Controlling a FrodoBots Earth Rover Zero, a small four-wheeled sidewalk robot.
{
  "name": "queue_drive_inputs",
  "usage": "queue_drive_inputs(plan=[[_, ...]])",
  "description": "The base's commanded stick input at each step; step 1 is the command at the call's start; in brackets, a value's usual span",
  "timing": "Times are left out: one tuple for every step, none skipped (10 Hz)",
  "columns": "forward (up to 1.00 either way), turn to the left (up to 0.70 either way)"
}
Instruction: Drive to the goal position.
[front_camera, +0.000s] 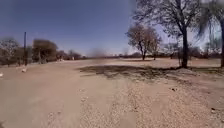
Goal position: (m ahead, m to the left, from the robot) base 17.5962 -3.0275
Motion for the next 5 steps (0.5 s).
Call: queue_drive_inputs(plan=[[1.00, 0.00], [1.00, 0.00], [1.00, 0.00], [1.00, 0.00], [1.00, 0.00]])
